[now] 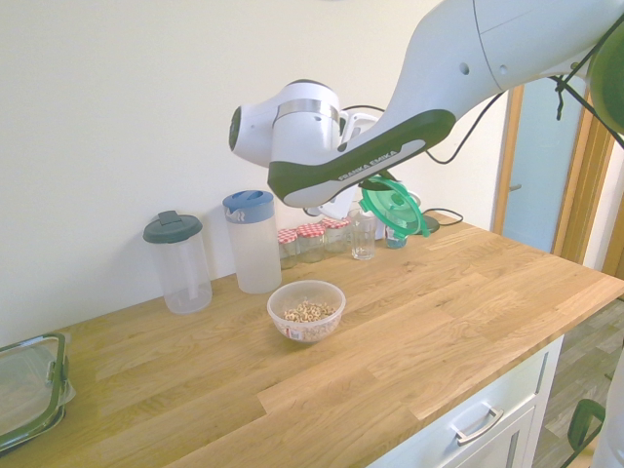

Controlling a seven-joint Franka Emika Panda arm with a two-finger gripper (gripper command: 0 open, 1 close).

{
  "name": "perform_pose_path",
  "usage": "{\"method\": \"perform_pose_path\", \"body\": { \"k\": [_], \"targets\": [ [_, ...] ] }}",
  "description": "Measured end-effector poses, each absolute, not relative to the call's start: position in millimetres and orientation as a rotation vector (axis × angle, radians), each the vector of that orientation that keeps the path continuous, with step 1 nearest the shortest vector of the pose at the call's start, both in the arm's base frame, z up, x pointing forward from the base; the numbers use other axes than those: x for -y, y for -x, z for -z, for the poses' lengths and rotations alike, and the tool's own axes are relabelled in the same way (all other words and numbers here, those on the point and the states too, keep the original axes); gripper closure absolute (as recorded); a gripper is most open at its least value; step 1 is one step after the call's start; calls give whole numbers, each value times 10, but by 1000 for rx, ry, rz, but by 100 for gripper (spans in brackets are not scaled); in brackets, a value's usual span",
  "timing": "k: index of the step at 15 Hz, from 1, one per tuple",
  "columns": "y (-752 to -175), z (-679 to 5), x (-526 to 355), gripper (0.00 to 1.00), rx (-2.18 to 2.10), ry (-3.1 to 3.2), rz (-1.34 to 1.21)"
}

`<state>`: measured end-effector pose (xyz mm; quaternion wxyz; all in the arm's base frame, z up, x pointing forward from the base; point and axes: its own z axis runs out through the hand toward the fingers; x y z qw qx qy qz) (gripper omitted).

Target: Cover the lid of food container

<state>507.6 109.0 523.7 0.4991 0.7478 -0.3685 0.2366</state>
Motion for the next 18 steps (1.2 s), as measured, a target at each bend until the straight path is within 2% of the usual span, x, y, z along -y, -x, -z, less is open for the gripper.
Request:
{"method": "perform_pose_path", "body": {
  "k": [11, 18],
  "targets": [
    [-4631, -4468, -2767, 100, 714, -1669, -731],
    [-4885, -4146, -3150, 100, 759, -1545, -728]
  ]
}}
